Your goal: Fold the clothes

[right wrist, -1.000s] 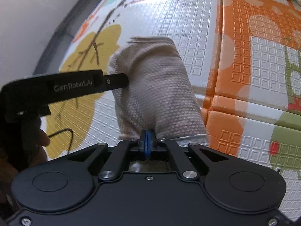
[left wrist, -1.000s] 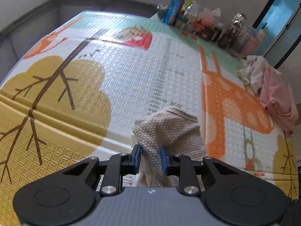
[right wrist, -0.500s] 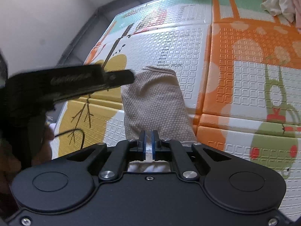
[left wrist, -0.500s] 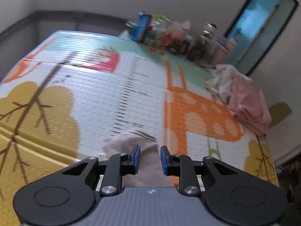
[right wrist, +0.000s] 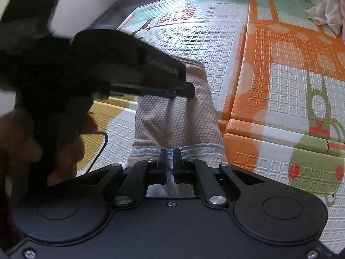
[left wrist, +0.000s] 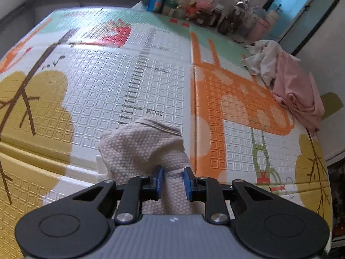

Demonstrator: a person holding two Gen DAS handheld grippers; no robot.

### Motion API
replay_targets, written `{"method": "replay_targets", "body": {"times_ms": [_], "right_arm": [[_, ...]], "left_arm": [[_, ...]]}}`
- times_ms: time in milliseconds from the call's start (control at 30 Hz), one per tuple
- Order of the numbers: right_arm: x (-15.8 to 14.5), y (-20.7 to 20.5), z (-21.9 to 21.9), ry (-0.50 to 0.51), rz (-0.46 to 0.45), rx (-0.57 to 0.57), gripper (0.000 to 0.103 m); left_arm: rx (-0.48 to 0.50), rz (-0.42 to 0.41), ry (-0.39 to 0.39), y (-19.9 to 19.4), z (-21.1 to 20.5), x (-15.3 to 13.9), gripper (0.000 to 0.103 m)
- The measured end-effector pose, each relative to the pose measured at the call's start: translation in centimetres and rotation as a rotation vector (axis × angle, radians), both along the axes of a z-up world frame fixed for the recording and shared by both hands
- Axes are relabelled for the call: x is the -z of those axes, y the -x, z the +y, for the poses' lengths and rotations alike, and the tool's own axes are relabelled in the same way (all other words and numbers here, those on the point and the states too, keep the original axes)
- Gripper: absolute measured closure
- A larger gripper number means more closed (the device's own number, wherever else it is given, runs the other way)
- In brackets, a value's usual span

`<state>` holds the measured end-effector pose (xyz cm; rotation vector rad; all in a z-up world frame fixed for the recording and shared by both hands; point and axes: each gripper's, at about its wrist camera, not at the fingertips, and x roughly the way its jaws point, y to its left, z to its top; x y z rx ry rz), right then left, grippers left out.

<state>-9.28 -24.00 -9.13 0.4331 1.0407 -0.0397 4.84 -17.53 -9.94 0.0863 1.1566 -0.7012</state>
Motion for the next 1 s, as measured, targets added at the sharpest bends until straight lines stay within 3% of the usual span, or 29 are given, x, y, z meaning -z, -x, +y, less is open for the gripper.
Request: {"method": "replay_targets", "body": {"times_ms": [300,767,1000], "right_arm": [[1.8,2.9,1.8,0.035,0.02,-0.071,0.101],[3.0,5.5,0.8,-0.089,0.107,-0.087,0.103],[1.8,6.8,1.5,-0.059,0.121,-0.172,0.102]], "left_arm": [[-0.012,0.005,-0.028,-0.8,-0.8,0.6,0.078],[-0.024,-0.01,-0.033,-1.4,-1.4,0.4,0.078],[-0.031,-0.037,0.012,-1.2,-0.7,-1.8,0.079]]}}
